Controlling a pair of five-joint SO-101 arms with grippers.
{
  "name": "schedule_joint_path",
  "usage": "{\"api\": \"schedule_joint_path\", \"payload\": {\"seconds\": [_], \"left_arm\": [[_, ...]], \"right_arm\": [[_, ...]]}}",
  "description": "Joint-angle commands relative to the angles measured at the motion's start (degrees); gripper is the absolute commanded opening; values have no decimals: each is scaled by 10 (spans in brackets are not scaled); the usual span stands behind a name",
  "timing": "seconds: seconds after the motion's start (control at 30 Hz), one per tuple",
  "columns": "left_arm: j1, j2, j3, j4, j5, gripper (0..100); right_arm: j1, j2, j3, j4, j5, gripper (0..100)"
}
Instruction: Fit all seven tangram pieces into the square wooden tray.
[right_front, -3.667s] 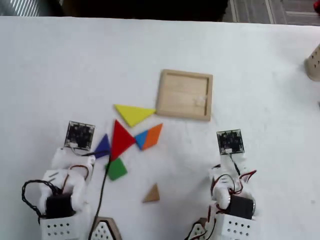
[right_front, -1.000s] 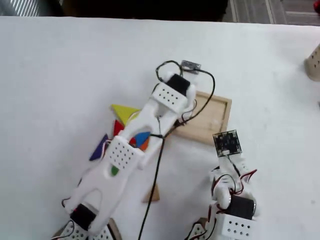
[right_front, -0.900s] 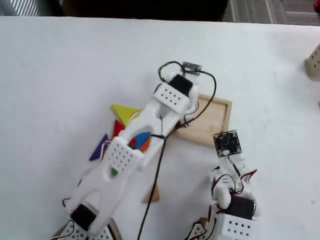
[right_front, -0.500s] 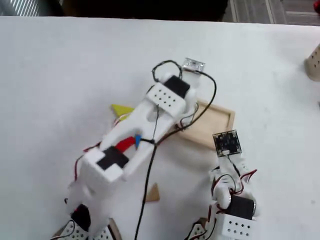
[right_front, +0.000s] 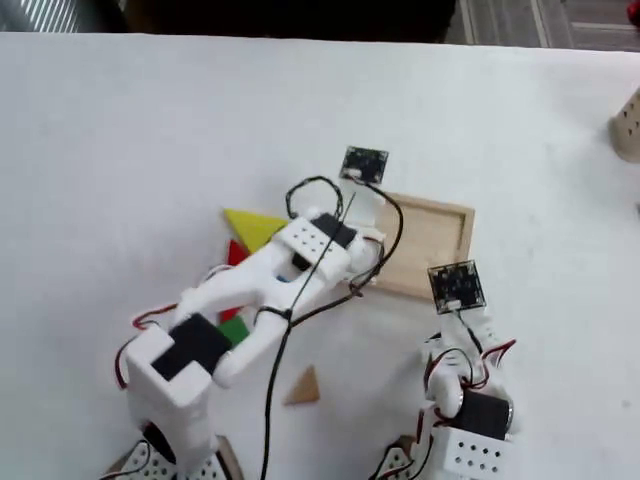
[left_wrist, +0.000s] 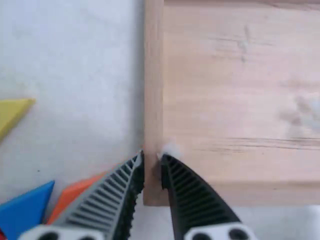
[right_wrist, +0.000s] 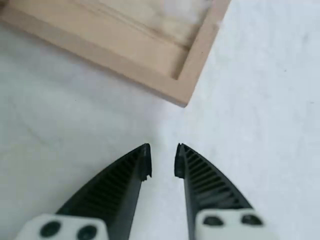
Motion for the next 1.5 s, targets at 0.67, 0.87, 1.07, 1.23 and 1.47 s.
{"api": "schedule_joint_path", "payload": {"seconds": [0.67,0.87,1.07,1.23,1.47], "left_arm": [[-15,-70,-4,65,-91,200],[-51,-95,-21,91,-90,177],[-144,-243,11,152,-91,177],[-216,-351,112,154,-135,177],[-288,-440,250,151,-323,180]], "right_arm": [[7,-4,1,-3,5,91],[7,-4,1,-3,5,91],[7,-4,1,-3,5,91],[7,-4,1,-3,5,91],[7,-4,1,-3,5,91]]}}
